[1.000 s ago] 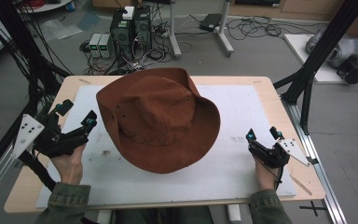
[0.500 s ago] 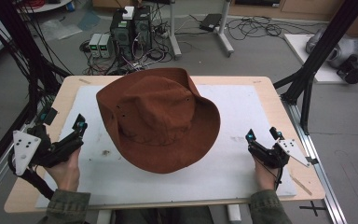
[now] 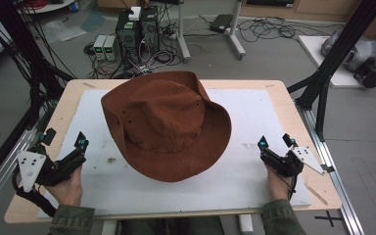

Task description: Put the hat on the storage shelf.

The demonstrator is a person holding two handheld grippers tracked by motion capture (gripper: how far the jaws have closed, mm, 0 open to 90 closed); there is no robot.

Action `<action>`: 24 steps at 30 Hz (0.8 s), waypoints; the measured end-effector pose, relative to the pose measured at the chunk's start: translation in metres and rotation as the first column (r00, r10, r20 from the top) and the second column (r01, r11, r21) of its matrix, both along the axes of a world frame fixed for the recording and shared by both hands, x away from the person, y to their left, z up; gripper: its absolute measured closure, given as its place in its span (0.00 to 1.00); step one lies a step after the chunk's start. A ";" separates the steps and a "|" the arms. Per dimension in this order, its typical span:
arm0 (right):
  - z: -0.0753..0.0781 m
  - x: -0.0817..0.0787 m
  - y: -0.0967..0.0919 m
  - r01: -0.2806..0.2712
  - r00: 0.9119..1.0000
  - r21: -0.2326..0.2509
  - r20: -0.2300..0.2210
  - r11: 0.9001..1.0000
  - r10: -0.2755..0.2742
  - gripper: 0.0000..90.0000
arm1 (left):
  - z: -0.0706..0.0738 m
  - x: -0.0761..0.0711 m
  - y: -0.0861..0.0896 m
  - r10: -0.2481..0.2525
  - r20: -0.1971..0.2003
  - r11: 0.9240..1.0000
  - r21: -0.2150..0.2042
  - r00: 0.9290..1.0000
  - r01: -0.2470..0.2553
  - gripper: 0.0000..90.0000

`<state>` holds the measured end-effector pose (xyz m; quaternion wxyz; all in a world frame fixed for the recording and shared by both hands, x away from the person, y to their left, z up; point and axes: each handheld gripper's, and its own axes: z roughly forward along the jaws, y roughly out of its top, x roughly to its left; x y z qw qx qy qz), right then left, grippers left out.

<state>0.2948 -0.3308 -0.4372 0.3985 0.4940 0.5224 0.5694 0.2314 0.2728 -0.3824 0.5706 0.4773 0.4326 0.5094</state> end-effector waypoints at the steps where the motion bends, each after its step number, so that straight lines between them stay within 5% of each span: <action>1: 0.000 0.000 0.000 -0.001 1.000 0.000 0.001 1.000 0.001 0.12 | 0.000 0.000 0.000 0.000 0.000 1.000 0.000 1.000 0.000 0.18; 16: -0.001 -0.001 0.000 0.001 1.000 0.009 -0.007 1.000 -0.001 0.12 | -0.036 0.002 0.001 0.059 -0.113 0.998 0.039 0.992 -0.055 0.18; 20: -0.001 -0.001 0.000 0.000 1.000 0.012 -0.008 1.000 0.000 0.12 | -0.042 -0.001 0.008 0.068 -0.110 0.998 -0.004 0.992 -0.069 0.18; 24: -0.001 -0.001 0.000 0.003 1.000 0.012 -0.004 1.000 -0.003 0.12 | -0.048 0.001 0.011 0.075 -0.130 0.997 -0.003 0.989 -0.076 0.17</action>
